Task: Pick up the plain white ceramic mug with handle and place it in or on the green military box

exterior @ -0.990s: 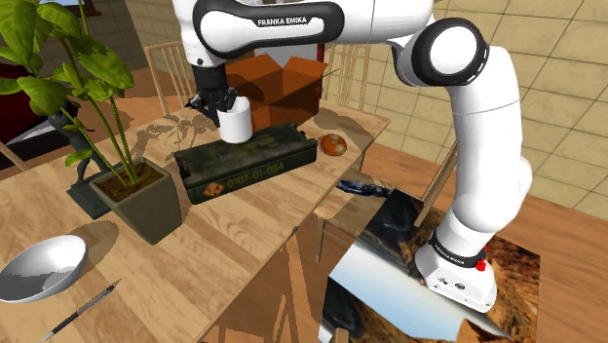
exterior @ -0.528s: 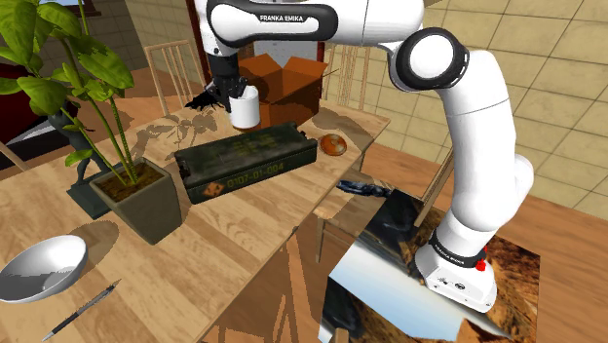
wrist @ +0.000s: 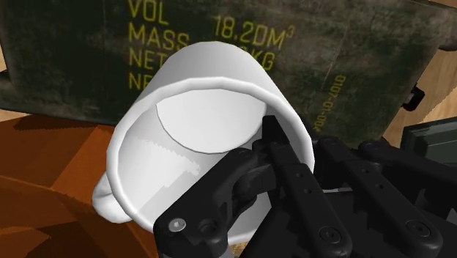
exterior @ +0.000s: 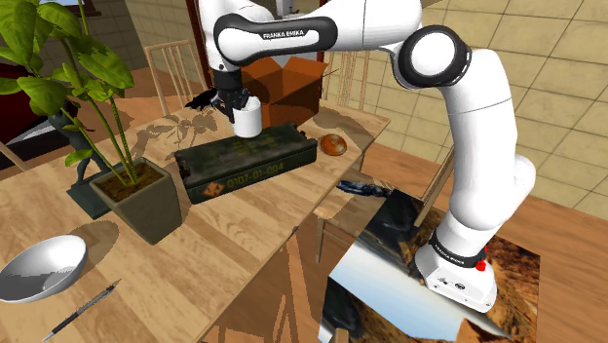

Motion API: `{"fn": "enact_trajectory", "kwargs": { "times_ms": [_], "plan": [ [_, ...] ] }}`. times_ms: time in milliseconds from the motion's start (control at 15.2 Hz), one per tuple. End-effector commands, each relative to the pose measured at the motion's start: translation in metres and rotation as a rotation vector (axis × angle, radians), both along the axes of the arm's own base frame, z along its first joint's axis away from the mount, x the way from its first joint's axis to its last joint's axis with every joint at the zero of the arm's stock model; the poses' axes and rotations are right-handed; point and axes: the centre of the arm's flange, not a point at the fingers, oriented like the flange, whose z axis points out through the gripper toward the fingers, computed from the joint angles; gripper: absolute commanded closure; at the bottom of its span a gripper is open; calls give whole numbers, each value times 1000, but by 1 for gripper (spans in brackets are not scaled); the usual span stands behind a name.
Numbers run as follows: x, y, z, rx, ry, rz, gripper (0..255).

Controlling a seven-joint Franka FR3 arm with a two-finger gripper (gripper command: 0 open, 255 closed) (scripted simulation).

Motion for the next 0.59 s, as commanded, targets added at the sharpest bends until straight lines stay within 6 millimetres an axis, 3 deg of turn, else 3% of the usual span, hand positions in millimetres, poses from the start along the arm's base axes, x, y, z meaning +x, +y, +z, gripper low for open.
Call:
{"fn": "enact_trajectory", "kwargs": {
  "times_ms": [0,528],
  "plan": [
    [0,0,-10,0,-1,0,255],
    [0,0,-49,0,-1,0,255]
  ]
}}
